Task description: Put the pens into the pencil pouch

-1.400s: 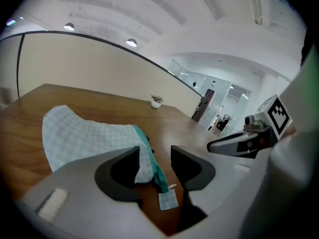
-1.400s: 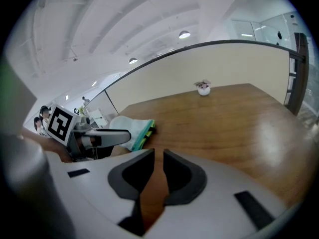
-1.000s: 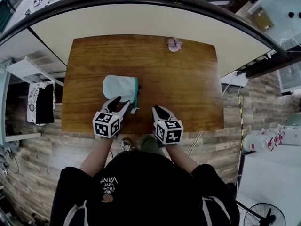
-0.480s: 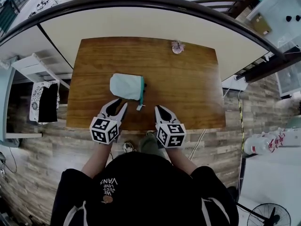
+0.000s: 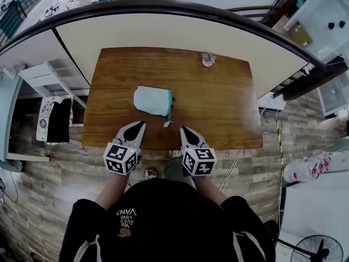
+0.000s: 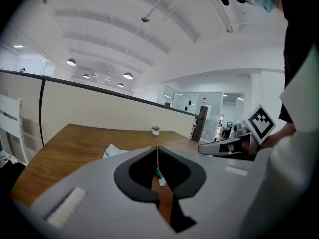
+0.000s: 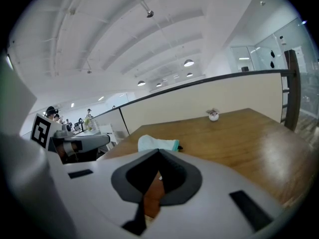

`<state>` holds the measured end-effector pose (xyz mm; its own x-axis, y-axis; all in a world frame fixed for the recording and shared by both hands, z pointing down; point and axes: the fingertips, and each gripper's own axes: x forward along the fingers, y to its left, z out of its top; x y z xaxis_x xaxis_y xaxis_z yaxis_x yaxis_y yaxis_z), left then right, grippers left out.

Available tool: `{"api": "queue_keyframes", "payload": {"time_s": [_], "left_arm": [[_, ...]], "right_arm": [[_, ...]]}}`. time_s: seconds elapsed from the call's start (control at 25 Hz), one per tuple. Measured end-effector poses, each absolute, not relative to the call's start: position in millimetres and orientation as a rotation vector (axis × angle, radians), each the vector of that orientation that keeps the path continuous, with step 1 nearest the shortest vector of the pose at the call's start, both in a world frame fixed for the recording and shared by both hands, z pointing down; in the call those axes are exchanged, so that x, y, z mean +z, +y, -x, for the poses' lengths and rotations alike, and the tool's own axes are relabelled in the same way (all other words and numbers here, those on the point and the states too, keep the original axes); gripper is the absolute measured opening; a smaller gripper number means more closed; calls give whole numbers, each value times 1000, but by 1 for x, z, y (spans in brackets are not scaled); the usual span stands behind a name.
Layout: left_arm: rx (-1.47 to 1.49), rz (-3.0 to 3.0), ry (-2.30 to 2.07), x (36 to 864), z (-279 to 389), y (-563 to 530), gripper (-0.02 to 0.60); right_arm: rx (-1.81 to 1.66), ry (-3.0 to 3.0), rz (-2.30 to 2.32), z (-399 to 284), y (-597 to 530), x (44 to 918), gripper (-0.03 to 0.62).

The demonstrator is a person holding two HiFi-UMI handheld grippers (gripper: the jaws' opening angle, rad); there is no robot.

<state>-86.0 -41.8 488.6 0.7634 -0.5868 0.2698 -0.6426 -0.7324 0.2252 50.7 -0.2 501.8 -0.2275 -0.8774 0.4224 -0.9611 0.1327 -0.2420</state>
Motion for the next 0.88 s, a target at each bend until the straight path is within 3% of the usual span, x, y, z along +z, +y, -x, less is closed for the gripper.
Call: {"api": "queue_keyframes", "payload": {"time_s": [0.88], "left_arm": [[264, -2639, -952, 497, 111, -9, 12]], "right_arm": [[671, -2222, -1772, -28, 16, 506, 12]]}}
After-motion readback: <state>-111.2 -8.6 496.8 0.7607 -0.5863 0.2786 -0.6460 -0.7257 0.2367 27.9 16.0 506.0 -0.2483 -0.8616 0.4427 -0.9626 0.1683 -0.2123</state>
